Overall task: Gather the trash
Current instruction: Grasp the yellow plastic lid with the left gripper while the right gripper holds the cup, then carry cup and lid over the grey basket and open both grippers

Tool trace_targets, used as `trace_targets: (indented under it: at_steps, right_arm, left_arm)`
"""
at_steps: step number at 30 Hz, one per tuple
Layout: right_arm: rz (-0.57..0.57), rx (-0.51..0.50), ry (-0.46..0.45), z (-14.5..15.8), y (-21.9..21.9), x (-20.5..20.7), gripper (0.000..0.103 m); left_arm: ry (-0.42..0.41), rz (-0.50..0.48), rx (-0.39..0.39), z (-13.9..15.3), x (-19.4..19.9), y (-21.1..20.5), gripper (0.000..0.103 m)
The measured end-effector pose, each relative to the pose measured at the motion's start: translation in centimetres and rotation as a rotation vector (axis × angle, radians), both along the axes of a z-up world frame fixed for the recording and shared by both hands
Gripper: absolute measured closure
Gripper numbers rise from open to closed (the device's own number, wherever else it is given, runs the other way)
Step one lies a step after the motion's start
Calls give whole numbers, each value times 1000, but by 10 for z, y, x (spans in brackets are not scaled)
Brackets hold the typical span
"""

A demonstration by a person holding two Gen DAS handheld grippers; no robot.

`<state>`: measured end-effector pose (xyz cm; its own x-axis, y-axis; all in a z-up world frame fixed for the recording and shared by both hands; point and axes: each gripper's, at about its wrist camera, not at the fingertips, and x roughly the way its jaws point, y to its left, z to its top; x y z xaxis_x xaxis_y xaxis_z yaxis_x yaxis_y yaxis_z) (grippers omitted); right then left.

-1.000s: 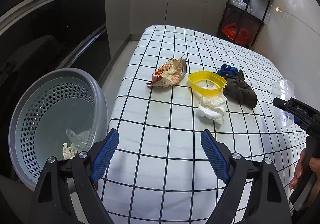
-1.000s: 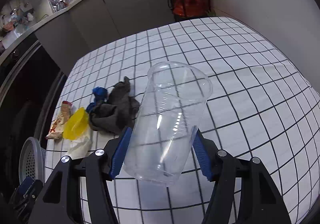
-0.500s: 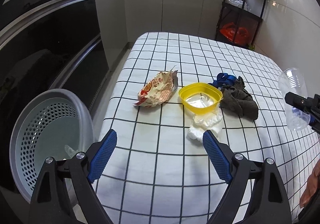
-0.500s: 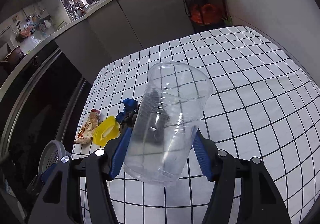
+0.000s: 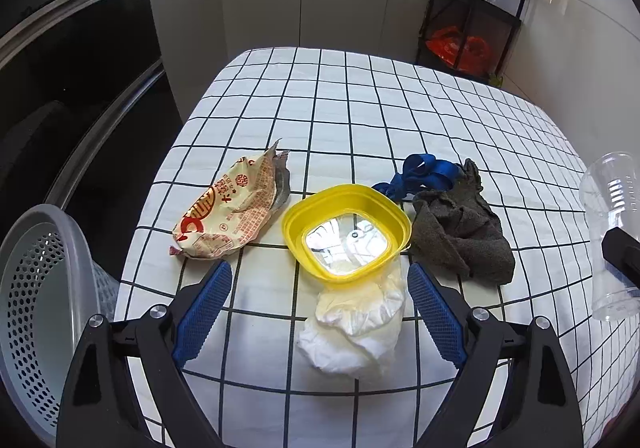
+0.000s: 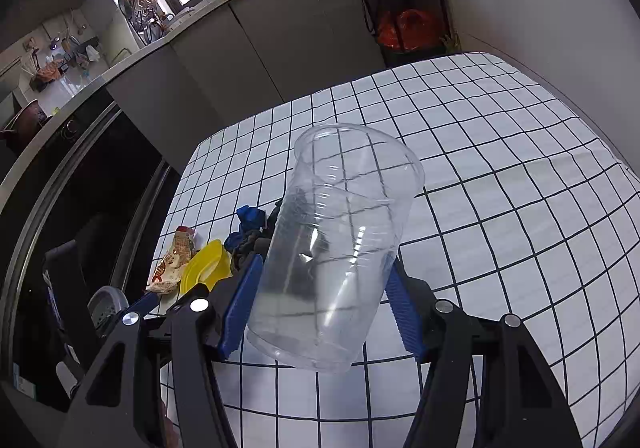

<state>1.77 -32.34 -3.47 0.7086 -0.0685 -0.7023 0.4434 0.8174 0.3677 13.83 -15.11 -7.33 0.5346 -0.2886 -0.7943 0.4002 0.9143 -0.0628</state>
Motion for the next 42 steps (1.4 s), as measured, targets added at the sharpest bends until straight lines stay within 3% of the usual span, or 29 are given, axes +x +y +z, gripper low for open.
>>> trace_targets:
  at_steps: [14, 19, 23, 42]
  right_arm:
    - [12, 22, 2, -4, -3, 3, 43]
    - [11, 24, 3, -4, -5, 2, 43]
    - [13, 25, 1, -4, -5, 2, 43]
    - [53, 8, -25, 8, 14, 2, 43]
  left_arm:
    - [9, -6, 12, -11, 17, -26, 16]
    - [20, -10, 2, -12, 20, -27, 30]
    - [13, -8, 2, -10, 17, -24, 32]
    - [-156, 18, -3, 56, -27, 30, 32]
